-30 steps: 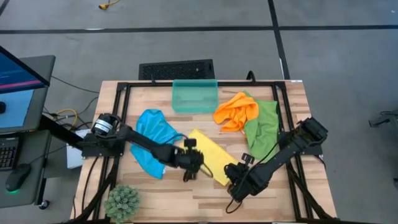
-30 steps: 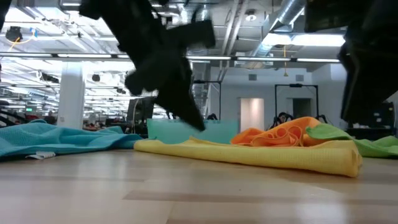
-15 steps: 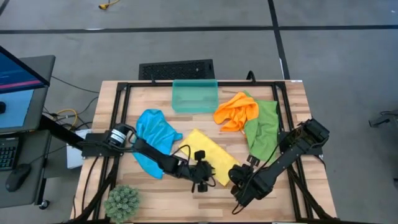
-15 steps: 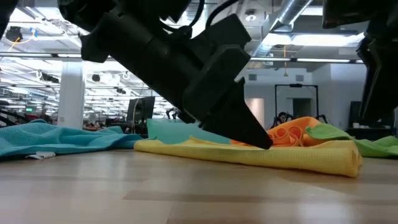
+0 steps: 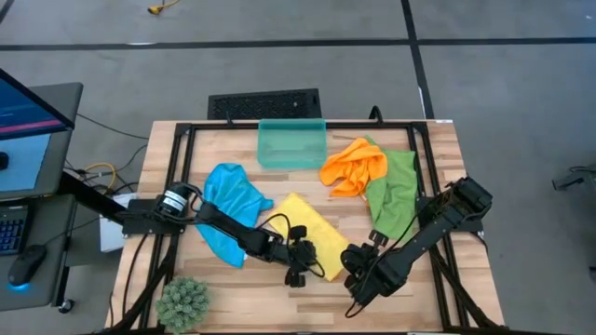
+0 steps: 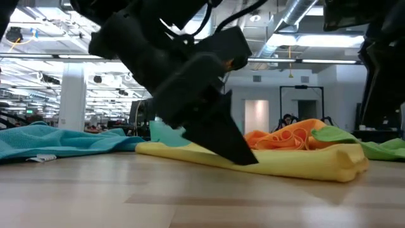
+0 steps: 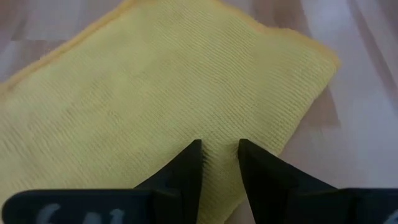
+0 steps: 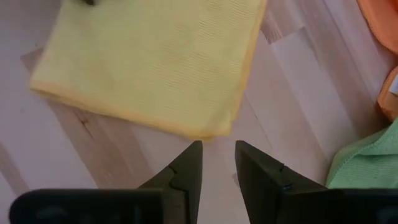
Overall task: Roll microfiber towels into tight, uniform cylinder then place into a basket
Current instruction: Fold the yellow microfiber towel
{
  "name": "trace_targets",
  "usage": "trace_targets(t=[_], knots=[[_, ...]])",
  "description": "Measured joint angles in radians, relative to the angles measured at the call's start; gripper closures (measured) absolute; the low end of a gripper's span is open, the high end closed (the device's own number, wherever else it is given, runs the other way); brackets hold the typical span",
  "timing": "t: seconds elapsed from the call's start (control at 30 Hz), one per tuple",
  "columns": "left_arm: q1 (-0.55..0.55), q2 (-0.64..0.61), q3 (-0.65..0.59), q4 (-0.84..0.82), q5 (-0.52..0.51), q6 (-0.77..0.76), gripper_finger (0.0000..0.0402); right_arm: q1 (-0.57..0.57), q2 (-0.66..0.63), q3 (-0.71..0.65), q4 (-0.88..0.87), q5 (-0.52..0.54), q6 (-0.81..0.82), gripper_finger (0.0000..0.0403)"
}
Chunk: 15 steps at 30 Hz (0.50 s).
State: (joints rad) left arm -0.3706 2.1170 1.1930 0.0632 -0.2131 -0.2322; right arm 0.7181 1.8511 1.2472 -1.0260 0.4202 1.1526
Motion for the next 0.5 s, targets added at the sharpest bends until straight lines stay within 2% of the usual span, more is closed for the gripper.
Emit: trace_targets(t=[0.17, 0.37, 0.5], knots=[[-0.016, -0.002, 0.082, -0.245, 0.077, 0.099, 0.0301, 0.0, 0.0, 0.0, -0.002, 0.0, 0.0, 0.0285], [-0.047, 0.006, 0.223, -0.586, 0.095, 0.178, 0.0301, -0.004, 0.0, 0.0, 0.004, 0.0, 0.0, 0.0285], [-0.09, 0.009, 0.299, -0.781, 0.071, 0.23, 0.0301, -0.007, 0.0, 0.0, 0.011, 0.003, -0.001, 0.0285]])
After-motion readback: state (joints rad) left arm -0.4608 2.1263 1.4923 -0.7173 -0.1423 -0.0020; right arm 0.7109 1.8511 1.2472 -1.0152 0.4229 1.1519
